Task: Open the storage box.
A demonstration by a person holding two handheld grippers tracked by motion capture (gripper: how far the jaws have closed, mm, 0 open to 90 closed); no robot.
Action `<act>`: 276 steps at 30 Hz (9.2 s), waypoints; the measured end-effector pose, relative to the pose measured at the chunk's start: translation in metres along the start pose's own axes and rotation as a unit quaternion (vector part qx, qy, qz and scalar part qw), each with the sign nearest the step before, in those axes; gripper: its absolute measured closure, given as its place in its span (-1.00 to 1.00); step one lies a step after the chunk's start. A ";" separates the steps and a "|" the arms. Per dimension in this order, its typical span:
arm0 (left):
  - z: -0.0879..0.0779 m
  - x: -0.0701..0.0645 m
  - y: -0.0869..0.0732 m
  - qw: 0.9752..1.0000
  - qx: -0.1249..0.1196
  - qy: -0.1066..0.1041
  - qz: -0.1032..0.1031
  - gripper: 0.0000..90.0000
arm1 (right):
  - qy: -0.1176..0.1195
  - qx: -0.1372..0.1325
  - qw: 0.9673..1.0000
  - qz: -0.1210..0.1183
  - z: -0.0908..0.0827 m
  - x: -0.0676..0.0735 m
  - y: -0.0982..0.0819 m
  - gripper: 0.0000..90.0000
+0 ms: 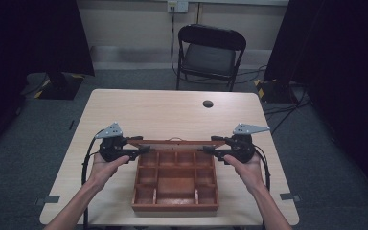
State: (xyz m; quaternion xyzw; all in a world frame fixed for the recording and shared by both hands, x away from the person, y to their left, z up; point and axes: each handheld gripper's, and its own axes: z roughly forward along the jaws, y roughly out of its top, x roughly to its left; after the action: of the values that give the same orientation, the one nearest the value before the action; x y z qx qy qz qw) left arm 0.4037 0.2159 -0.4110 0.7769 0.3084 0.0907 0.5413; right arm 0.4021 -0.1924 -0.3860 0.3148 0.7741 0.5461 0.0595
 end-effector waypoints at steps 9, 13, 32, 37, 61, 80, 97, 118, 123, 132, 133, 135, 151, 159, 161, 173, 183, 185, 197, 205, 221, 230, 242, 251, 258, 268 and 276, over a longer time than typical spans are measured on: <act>0.007 0.007 -0.001 1.000 0.006 0.003 -0.004 0.03 | -0.006 -0.006 1.000 -0.002 0.004 -0.004 0.003 -0.05; 0.009 0.009 0.004 1.000 0.010 0.008 0.001 0.05 | -0.007 -0.009 1.000 0.000 0.005 -0.006 0.003 -0.01; 0.012 0.016 0.006 1.000 0.003 0.013 -0.003 0.10 | -0.011 0.002 1.000 0.020 0.016 -0.023 0.003 0.01; 0.013 0.017 0.008 1.000 0.005 0.015 -0.004 0.11 | -0.014 0.004 1.000 0.021 0.019 -0.027 0.001 0.07; 0.021 0.026 0.005 1.000 0.001 0.013 -0.018 0.11 | -0.031 0.016 0.999 0.028 0.031 -0.037 -0.008 0.09; 0.025 0.034 0.002 1.000 0.009 0.019 -0.022 0.13 | -0.038 0.012 0.999 0.036 0.035 -0.042 -0.009 0.14; 0.033 0.042 -0.002 0.999 0.009 0.032 -0.039 0.22 | -0.054 0.012 0.998 0.039 0.037 -0.049 -0.012 0.13; 0.036 0.047 -0.010 0.998 0.012 0.046 -0.049 0.17 | -0.070 0.003 0.996 0.048 0.045 -0.060 -0.015 0.27; 0.037 0.050 -0.011 0.997 0.013 0.050 -0.051 0.25 | -0.073 0.004 0.996 0.053 0.047 -0.063 -0.015 0.27; 0.040 0.057 -0.012 0.997 0.026 0.060 -0.050 0.30 | -0.081 0.010 0.995 0.058 0.053 -0.068 -0.018 0.23; 0.041 0.058 -0.013 0.997 0.025 0.059 -0.053 0.31 | -0.082 0.010 0.995 0.061 0.054 -0.069 -0.019 0.23; 0.042 0.059 -0.013 0.996 0.028 0.061 -0.052 0.32 | -0.084 0.012 0.995 0.062 0.055 -0.071 -0.020 0.23; 0.048 0.067 -0.017 0.995 0.032 0.060 -0.076 0.25 | -0.092 0.018 0.993 0.077 0.066 -0.078 -0.025 0.12; 0.052 0.068 -0.018 0.994 0.041 0.066 -0.076 0.15 | -0.092 0.022 0.992 0.088 0.070 -0.081 -0.029 0.05; 0.053 0.069 -0.019 0.994 0.038 0.063 -0.085 0.14 | -0.092 0.023 0.992 0.088 0.071 -0.081 -0.029 0.03; 0.059 0.068 -0.020 0.993 0.057 0.060 -0.081 -0.09 | -0.091 0.028 0.991 0.097 0.077 -0.083 -0.032 -0.09; 0.064 0.070 -0.024 0.991 0.064 0.060 -0.101 -0.17 | -0.096 0.045 0.989 0.104 0.087 -0.082 -0.037 -0.37; 0.064 0.070 -0.024 0.991 0.065 0.062 -0.100 -0.18 | -0.094 0.046 0.989 0.107 0.087 -0.083 -0.037 -0.38; 0.067 0.073 -0.028 0.989 0.073 0.056 -0.112 -0.30 | -0.096 0.058 0.987 0.115 0.093 -0.083 -0.040 -0.56; 0.068 0.079 -0.034 0.986 0.069 0.036 -0.145 -0.32 | -0.097 0.064 0.985 0.125 0.095 -0.086 -0.043 -0.64; 0.068 0.077 -0.035 0.986 0.077 0.056 -0.136 -0.38 | -0.092 0.073 0.982 0.149 0.095 -0.090 -0.048 -0.68; 0.057 0.075 -0.030 0.986 0.070 0.083 -0.123 -0.38 | -0.126 0.057 0.981 0.138 0.082 -0.085 -0.040 -0.63; 0.026 0.066 -0.022 0.988 0.067 0.102 -0.095 -0.43 | -0.118 0.046 0.987 0.102 0.051 -0.064 -0.034 -0.64; -0.001 0.060 -0.036 0.987 0.087 0.107 -0.077 -0.47 | -0.133 0.038 0.985 0.104 0.014 -0.053 -0.044 -0.67; -0.019 0.060 -0.053 0.984 0.096 0.123 -0.081 -0.48 | -0.166 0.056 0.981 0.089 -0.011 -0.043 -0.055 -0.67; -0.042 0.060 -0.080 0.976 0.125 0.156 -0.080 -0.49 | -0.206 0.100 0.970 0.084 -0.043 -0.038 -0.090 -0.67; -0.033 0.056 -0.095 0.970 0.158 0.178 -0.040 -0.51 | -0.264 0.154 0.947 0.093 -0.044 -0.055 -0.110 -0.67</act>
State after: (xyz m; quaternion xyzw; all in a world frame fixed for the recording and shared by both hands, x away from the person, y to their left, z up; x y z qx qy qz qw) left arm 0.3959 0.2952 -0.4943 0.8111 0.4410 0.1562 0.3511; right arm 0.3799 -0.2805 -0.4794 0.5237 0.7727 0.3203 0.1616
